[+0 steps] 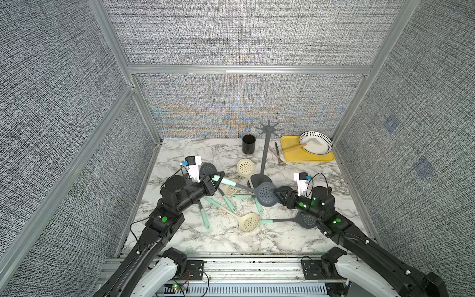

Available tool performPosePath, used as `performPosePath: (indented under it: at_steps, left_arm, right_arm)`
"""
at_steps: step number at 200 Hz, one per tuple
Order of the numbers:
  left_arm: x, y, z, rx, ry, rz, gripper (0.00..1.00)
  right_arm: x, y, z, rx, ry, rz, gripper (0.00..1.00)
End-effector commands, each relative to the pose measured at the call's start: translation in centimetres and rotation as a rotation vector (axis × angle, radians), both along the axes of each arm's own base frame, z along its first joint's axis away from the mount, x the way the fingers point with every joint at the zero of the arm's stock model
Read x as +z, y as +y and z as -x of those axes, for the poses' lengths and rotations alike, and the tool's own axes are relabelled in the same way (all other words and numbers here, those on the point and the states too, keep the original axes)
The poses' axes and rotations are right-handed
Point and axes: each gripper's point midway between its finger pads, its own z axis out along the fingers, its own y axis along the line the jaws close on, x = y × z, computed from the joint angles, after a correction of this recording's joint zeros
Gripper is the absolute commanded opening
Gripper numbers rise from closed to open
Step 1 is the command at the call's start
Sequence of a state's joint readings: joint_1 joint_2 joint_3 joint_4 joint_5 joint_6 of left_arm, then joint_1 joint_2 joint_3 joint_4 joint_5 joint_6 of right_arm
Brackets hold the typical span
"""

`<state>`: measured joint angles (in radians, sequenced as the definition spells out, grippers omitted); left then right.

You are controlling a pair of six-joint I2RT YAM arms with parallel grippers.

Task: Hang the skimmer on the kitchen utensil rack
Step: Pick up the skimmer from the center of the board.

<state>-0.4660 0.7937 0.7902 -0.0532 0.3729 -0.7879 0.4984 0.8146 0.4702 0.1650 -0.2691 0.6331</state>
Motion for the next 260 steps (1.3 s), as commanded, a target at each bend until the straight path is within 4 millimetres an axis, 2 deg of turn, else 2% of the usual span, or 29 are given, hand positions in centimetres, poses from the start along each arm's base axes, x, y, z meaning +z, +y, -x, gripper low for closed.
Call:
performPosePath:
  at_steps: [1,19,43,67,89,116,118,120,138,166,189,260]
  left_arm:
    - [-0.5,-0.1,-0.2,-0.016,0.008,-0.116,0.02]
    - [-0.6,-0.5,-0.6,-0.043,0.053,-0.165,0.02]
    - [-0.3,-1.9,-0.8,-0.114,0.094,-0.178,0.02]
    - [0.0,-3.3,-0.9,-0.193,0.128,-0.176,0.02]
    - [0.1,-3.7,-1.0,-0.219,0.149,-0.181,0.02]
    - [0.0,-4.0,-1.1,-0.225,0.158,-0.186,0.02]
    - [0.0,-4.0,-1.1,-0.226,0.158,-0.186,0.02]
    - [0.0,-4.0,-1.1,-0.226,0.159,-0.186,0.02]
    - [-0.2,-4.1,-1.1,-0.230,0.163,-0.188,0.02]
    - [-0.2,-4.3,-1.1,-0.235,0.165,-0.189,0.02]
    - [-0.2,-4.3,-1.2,-0.233,0.164,-0.190,0.02]
    - [-0.4,-4.6,-1.4,-0.237,0.171,-0.190,0.02]
  right_arm:
    - [2.3,-0.9,-0.4,0.007,-0.276,0.207,0.92]
    - [5.2,-0.6,0.1,0.030,-0.454,0.252,0.93]
    - [8.0,2.8,1.8,0.188,-0.606,0.267,0.93]
    - [8.7,6.9,2.9,0.307,-0.672,0.330,0.92]
    - [8.4,10.1,3.1,0.368,-0.689,0.387,0.85]
    - [7.2,12.5,2.3,0.367,-0.699,0.478,0.77]
    - [8.3,12.8,2.1,0.355,-0.715,0.466,0.77]
    - [8.5,12.9,2.0,0.352,-0.721,0.467,0.77]
    - [8.8,14.4,1.9,0.364,-0.736,0.472,0.73]
    - [9.0,15.8,1.4,0.360,-0.756,0.490,0.62]
    - [8.3,16.5,1.4,0.376,-0.753,0.500,0.54]
    - [7.3,17.0,1.0,0.349,-0.740,0.510,0.24]
